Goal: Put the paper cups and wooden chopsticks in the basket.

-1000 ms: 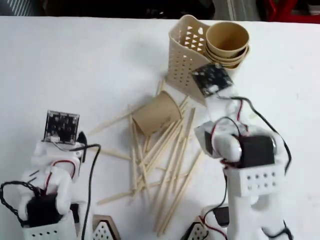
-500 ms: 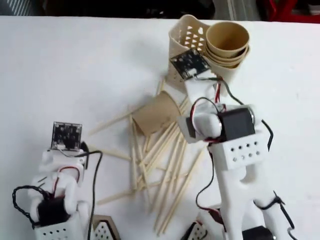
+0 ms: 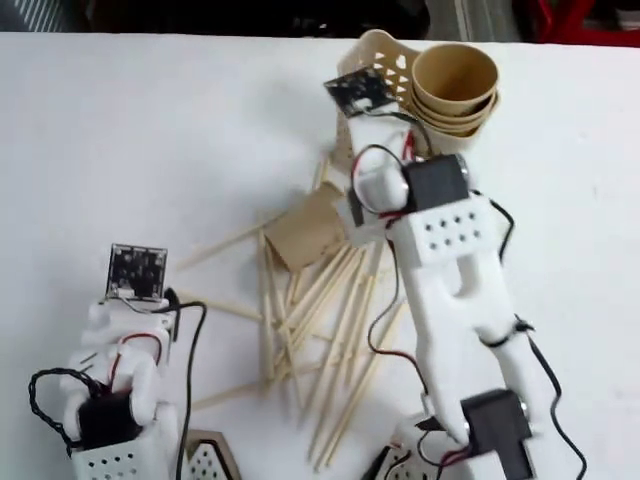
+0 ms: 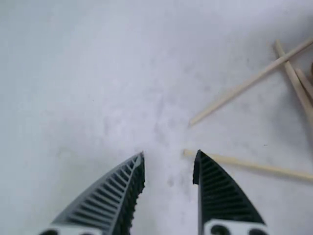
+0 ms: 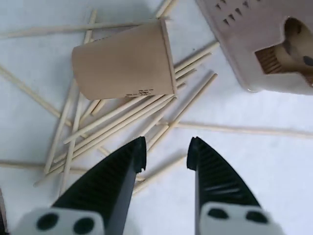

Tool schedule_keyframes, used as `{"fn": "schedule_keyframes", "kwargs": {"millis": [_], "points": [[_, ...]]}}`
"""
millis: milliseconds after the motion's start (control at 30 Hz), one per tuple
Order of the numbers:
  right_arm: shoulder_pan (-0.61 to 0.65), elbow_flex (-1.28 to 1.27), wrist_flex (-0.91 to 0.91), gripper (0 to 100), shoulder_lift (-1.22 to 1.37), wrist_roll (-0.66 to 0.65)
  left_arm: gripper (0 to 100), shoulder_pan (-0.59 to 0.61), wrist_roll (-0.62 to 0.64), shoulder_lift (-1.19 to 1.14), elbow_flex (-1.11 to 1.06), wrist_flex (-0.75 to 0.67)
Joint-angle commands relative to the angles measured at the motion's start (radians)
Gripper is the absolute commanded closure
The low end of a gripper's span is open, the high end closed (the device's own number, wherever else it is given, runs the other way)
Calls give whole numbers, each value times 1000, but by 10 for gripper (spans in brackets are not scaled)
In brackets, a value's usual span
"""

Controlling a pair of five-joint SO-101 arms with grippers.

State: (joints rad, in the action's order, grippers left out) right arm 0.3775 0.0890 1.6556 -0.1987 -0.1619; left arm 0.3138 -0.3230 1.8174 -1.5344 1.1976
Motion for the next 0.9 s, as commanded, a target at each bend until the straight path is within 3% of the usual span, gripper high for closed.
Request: {"fn": "schedule_keyframes", "kwargs": {"millis": [0,233,867], "points": [[54,80,1,844,54,8,827,7,9,8,5,-17],[73,230,7,749,237,51,827,7,8,8,-9,-23],[94,509,7,751,599,143,827,7,8,8,-15,-23]]}}
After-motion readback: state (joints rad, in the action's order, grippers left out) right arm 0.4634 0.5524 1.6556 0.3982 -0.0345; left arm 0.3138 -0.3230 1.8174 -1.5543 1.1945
